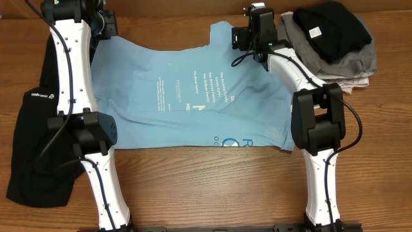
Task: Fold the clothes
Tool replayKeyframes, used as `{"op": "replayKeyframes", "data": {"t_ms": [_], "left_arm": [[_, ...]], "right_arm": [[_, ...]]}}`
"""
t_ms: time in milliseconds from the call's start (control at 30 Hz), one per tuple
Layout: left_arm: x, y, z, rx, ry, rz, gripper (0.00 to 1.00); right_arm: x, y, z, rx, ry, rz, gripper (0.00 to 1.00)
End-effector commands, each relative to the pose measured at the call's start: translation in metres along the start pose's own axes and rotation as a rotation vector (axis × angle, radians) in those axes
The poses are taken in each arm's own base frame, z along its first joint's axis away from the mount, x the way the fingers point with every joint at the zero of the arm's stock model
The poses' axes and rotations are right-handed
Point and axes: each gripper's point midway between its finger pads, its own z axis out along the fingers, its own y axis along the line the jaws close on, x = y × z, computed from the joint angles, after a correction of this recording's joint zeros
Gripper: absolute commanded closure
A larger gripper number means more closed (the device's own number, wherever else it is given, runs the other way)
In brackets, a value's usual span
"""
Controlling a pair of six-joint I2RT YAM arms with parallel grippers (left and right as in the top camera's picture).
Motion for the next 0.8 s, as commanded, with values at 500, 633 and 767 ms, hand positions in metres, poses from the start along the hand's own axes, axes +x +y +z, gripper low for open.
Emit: {"op": "replayKeyframes", "data": {"t_ms": [500,633,767], "left_arm": [[-0.003,0.001,-0.002,-0.013,-0.015,0.007,0.96],[-0.004,0.003,-0.002,-0.023,-0.016,0.007,0.96],[-0.005,0.004,-0.002,-0.031,-0.02,0.007,0.96]], "right_arm": [[0.029,-0.026,0.033,-0.036,0.027,0.087,0.21],[0.036,-0.019,0.036,-0.063,0.045,0.087,0.24],[0.035,-0.012,0.036,-0.072,0.04,0.08,0.28]]}}
